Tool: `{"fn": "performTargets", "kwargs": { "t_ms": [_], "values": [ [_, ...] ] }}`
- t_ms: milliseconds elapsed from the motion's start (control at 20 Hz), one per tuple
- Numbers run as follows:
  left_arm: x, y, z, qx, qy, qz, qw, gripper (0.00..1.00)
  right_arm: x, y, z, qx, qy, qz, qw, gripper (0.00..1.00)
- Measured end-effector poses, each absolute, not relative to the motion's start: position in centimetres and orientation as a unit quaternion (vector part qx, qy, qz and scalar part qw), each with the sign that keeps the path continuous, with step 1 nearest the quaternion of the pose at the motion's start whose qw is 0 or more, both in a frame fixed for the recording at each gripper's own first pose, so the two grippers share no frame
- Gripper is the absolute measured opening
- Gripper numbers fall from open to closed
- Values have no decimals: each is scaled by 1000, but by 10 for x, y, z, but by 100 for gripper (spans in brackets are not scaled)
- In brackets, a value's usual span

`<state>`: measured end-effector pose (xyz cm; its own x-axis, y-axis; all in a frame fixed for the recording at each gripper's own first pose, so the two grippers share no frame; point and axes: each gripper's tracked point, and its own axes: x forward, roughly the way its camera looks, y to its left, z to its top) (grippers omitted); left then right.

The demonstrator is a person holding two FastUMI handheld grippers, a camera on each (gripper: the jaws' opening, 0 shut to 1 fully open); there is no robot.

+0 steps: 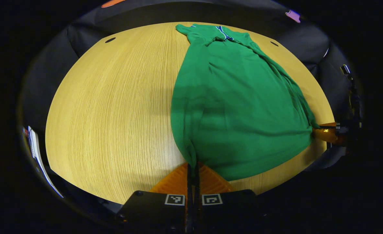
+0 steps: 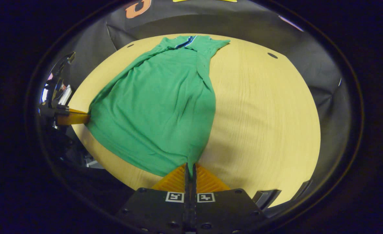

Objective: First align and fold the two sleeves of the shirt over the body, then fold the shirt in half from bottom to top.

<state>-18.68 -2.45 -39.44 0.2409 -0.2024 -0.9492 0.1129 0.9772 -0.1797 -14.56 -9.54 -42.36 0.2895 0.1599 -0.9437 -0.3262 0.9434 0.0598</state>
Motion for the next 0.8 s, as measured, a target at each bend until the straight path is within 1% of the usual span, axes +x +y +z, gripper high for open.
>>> {"fn": "performTargets", "kwargs": {
  "t_ms": [100,350,400,500,650,700,750,800],
  "values": [
    [-192,-29,-389,-57,616,-109,778,6,-141,-97,-417,-66,571,148,805,0],
    [-188,-42,-362,-107,608,-150,772,7,-122,-101,-390,-43,554,146,818,0],
    [-186,-42,-355,-112,606,-154,773,6,-119,-100,-384,-39,549,147,822,3],
    [-179,-38,-342,-114,599,-160,777,6,-110,-101,-374,-37,538,147,829,0],
    [-160,-38,-319,-126,582,-165,786,6,-95,-102,-357,-29,522,143,840,0],
    [-150,-37,-315,-127,575,-163,792,6,-89,-102,-351,-26,517,142,844,2],
    [-141,-36,-310,-126,568,-164,796,6,-82,-103,-345,-24,510,141,848,0],
    [-133,-35,-306,-124,562,-166,801,6,-74,-103,-339,-21,504,139,852,0]
  ]
}}
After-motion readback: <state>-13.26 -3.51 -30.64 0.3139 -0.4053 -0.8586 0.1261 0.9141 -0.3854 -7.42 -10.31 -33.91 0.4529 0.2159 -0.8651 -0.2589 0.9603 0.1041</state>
